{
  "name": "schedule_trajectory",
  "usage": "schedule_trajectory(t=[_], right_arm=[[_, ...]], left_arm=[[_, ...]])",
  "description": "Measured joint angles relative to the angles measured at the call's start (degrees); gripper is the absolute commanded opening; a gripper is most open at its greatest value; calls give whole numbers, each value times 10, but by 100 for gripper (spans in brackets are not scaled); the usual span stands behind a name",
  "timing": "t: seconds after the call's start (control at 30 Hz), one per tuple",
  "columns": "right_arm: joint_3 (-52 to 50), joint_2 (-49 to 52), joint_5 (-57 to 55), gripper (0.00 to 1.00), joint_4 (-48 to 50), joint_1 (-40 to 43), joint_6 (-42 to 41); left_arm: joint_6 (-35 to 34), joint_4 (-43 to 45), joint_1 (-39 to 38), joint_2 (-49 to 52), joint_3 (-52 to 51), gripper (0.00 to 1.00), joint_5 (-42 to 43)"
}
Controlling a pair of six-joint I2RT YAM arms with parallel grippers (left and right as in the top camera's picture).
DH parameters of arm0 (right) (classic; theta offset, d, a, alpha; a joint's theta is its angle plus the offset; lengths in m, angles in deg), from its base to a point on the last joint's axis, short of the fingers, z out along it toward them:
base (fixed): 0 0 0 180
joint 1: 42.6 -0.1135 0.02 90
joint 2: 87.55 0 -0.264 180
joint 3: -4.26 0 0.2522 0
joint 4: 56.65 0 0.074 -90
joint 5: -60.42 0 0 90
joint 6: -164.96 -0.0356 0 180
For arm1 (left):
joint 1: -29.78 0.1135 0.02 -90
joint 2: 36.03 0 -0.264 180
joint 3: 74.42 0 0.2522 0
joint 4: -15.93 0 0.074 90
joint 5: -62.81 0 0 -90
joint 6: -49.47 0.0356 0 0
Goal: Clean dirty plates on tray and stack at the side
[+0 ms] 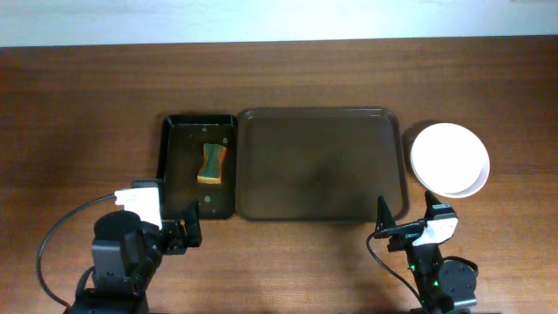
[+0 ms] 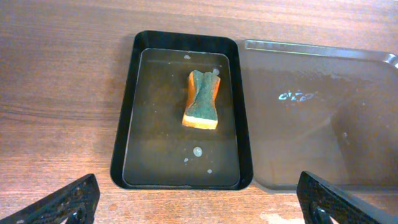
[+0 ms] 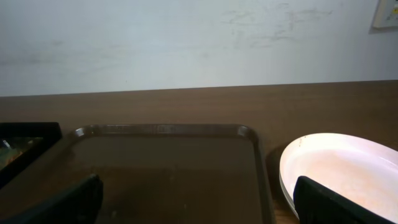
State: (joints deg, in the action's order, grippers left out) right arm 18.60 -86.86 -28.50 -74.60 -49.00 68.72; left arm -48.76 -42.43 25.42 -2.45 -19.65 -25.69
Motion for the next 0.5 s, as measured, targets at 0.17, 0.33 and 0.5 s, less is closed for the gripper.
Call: schedule_trajectory(t=[0.17,0.33,0.5], right_arm=[[0,0,0,98,0,0,0],[0,0,0,98,0,0,1],[0,-2,0,98,0,1,0]], left_arm=[[0,0,0,0,0,100,0],[0,-6,0,-45,-16,100,-14],[-2,210,19,-232,-235,100,-20]])
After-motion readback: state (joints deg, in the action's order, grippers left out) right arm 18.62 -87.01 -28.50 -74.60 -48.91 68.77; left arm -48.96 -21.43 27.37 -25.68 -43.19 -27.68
